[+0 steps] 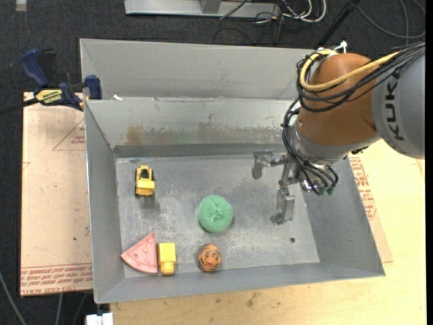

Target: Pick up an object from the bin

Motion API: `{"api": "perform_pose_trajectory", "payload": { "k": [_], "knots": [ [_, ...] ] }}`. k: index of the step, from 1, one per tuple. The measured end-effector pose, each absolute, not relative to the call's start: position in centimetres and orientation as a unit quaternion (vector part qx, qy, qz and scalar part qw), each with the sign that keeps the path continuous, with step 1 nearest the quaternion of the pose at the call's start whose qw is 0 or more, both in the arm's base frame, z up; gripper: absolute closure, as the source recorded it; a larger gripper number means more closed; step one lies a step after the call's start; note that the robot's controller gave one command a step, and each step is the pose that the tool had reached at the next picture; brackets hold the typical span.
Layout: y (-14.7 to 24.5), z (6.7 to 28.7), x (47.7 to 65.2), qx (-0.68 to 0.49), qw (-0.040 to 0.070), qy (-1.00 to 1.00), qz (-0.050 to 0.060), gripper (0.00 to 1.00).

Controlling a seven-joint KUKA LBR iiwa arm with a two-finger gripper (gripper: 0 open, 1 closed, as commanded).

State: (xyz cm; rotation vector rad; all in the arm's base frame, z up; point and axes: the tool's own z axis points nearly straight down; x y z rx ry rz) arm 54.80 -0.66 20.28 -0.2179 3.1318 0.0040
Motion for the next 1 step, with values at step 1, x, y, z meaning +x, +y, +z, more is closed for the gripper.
{"api": "perform_pose_trajectory", "payload": {
  "k": [1],
  "knots": [
    [2.89,18.10,54.36,-0.105,0.001,0.994,0.000,0.00]
  ]
}}
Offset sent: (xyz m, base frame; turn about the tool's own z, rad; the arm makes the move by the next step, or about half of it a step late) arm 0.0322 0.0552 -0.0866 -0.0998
